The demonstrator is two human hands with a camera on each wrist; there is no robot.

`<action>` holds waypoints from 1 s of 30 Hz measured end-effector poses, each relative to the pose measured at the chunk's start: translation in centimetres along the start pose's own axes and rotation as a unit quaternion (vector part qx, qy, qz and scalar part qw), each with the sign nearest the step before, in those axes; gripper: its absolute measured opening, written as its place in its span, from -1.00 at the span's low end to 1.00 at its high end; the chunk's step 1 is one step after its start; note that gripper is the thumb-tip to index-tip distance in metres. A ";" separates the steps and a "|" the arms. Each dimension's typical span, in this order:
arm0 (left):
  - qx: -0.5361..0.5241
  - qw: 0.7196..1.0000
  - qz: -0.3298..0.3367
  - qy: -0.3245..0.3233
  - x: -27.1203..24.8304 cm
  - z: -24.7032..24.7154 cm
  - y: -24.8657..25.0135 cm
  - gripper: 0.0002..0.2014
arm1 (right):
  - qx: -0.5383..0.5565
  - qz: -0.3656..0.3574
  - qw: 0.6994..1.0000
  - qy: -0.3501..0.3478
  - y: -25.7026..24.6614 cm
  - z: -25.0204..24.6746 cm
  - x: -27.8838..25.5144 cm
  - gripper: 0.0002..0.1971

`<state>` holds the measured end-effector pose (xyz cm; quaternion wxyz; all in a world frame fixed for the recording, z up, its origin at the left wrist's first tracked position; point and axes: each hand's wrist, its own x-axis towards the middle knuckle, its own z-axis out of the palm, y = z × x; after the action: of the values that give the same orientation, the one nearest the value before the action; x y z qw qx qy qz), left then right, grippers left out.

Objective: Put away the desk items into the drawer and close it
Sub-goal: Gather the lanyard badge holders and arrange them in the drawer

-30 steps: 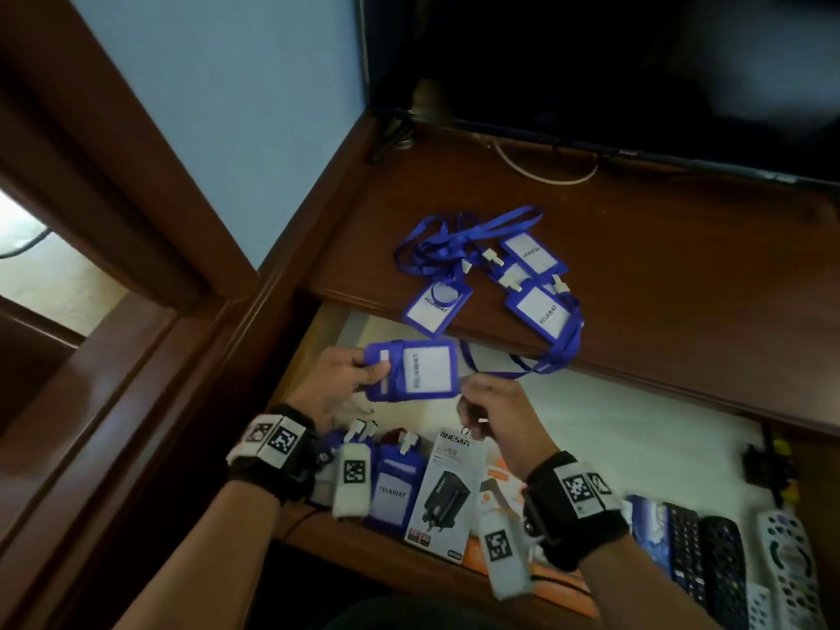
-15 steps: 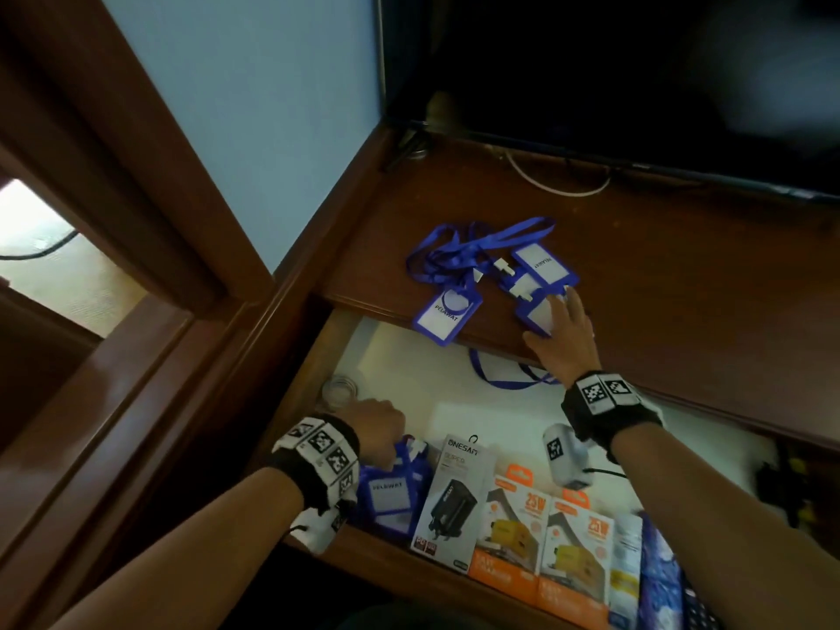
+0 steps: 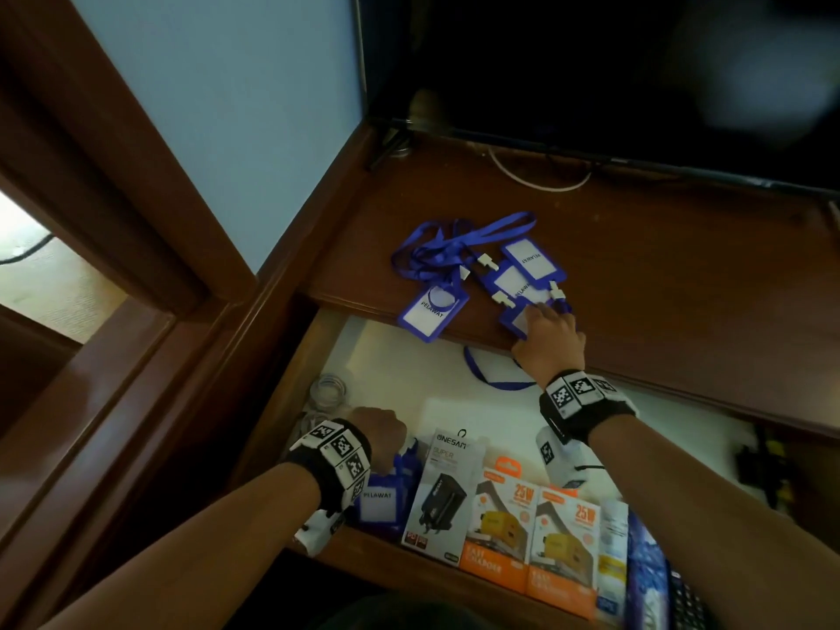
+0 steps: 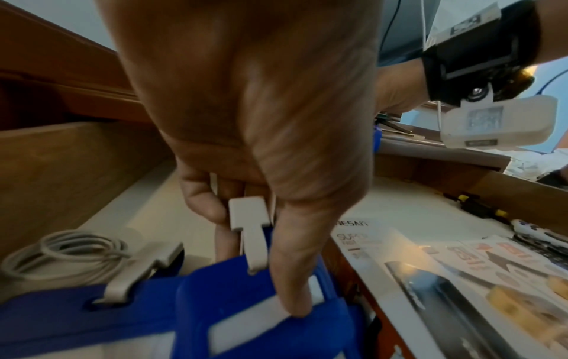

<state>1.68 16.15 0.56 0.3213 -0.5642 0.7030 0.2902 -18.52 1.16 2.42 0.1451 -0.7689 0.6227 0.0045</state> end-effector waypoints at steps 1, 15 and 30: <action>0.000 1.000 0.003 0.008 0.1 0.0 -0.1 -0.74 | 0.004 0.000 1.000 -0.001 0.1 -0.2 0.0 -0.50; -0.335 0.796 0.081 0.498 0.1 -7.7 2.2 -0.38 | 0.338 -0.034 0.928 0.153 -1.6 -5.4 -5.3 -0.85; -0.333 0.832 0.029 0.443 2.0 -19.7 -1.8 -0.89 | 0.493 0.017 0.840 0.226 3.0 -9.6 -10.0 -0.77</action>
<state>0.65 -0.65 11.22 -0.2404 -0.6847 0.6468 0.2347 -25.33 7.98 12.83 0.3600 -0.5652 0.5709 -0.4744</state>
